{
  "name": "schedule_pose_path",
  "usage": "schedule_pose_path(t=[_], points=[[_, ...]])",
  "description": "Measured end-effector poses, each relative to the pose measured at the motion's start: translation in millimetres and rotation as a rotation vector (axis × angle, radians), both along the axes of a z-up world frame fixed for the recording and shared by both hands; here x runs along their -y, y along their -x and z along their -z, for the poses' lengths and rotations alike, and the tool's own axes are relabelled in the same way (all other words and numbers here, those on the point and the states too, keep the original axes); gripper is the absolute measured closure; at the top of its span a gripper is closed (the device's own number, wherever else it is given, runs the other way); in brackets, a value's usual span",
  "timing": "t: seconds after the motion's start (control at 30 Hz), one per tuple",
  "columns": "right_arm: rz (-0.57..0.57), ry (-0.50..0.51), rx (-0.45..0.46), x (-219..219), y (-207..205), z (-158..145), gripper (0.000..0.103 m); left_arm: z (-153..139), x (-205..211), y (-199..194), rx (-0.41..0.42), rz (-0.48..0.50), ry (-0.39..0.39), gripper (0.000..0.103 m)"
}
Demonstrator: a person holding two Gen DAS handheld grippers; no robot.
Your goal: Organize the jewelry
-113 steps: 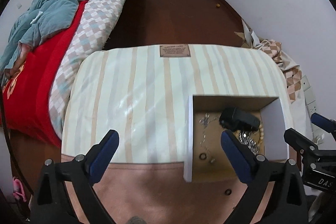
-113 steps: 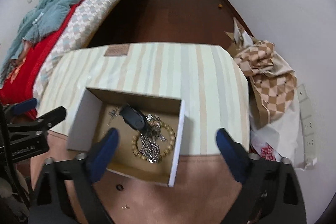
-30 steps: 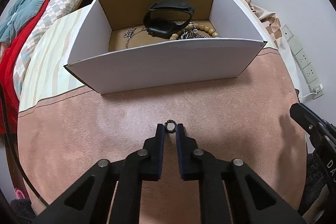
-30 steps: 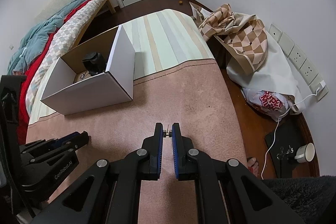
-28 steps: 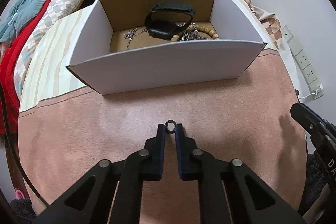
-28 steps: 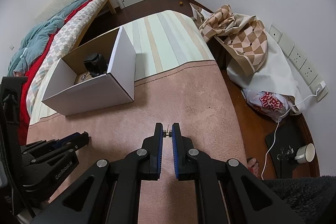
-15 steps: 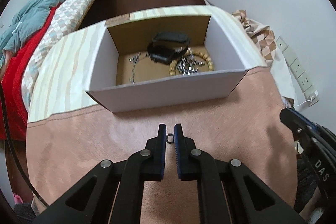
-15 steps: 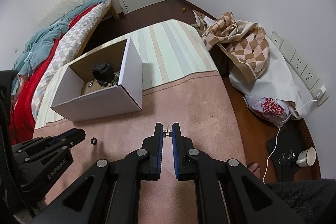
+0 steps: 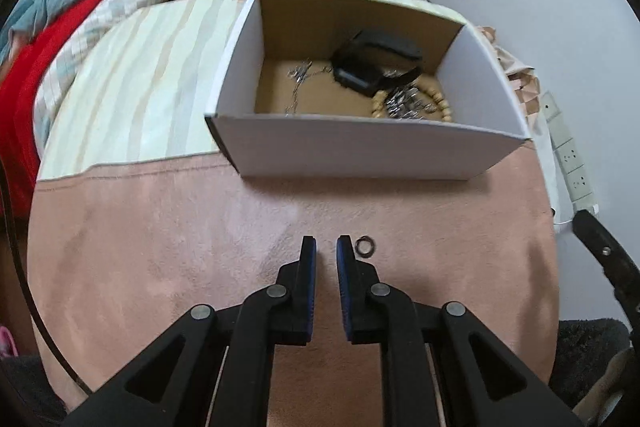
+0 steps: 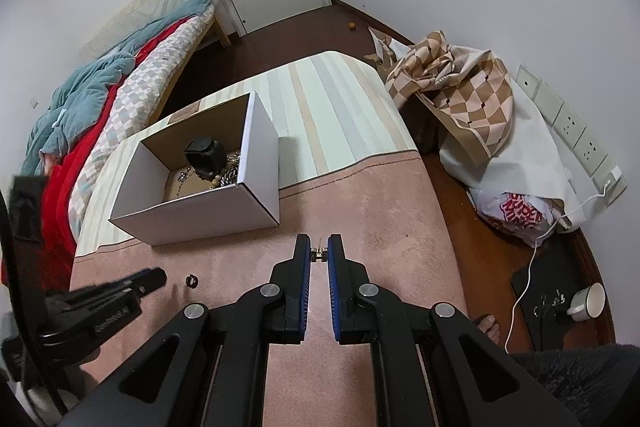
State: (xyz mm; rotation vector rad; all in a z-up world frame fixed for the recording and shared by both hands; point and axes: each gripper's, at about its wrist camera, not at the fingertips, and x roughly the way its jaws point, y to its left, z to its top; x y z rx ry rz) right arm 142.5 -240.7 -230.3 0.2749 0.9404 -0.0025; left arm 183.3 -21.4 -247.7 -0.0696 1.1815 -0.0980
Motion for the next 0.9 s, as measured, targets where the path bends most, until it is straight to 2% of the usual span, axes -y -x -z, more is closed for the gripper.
schedule_pose_path(t=[0.07,0.1,0.13,0.37,0.47,0.5,0.53,0.57,0.6,0.9], points=[[0.005,-0.001,-0.005,1.4,0.1,1.7,0.094,2.5,3.0,-0.1,0.01,0.006,-0.002,0.071],[0.008,-0.004,-0.009,2.1,-0.1,2.5,0.094,3.5,4.2,-0.3,0.011,0.009,-0.001,0.045],[0.01,-0.004,-0.01,2.4,-0.1,3.4,0.094,4.0,6.0,-0.3,0.018,0.014,0.011,0.034],[0.026,-0.005,-0.021,7.8,-2.8,8.6,0.094,10.1,23.6,-0.4,0.041,0.042,-0.06,0.035],[0.028,-0.005,-0.029,8.6,-2.6,11.6,0.094,15.7,26.6,0.1,0.035,0.064,-0.08,0.037],[0.027,-0.004,-0.029,8.8,-2.6,11.8,0.094,17.1,29.3,1.9,0.042,0.079,-0.089,0.049],[0.028,-0.004,-0.028,9.0,-2.6,11.8,0.094,15.6,31.8,4.3,0.064,0.093,-0.106,0.071],[0.029,-0.005,-0.028,9.0,-2.6,11.9,0.094,14.1,33.7,5.4,0.072,0.111,-0.099,0.085],[0.03,-0.005,-0.028,9.0,-2.5,12.4,0.094,13.8,35.2,5.2,0.069,0.119,-0.106,0.093],[0.016,0.001,-0.014,7.5,-2.1,7.5,0.094,1.5,36.2,6.8,0.113,0.143,-0.11,0.093]])
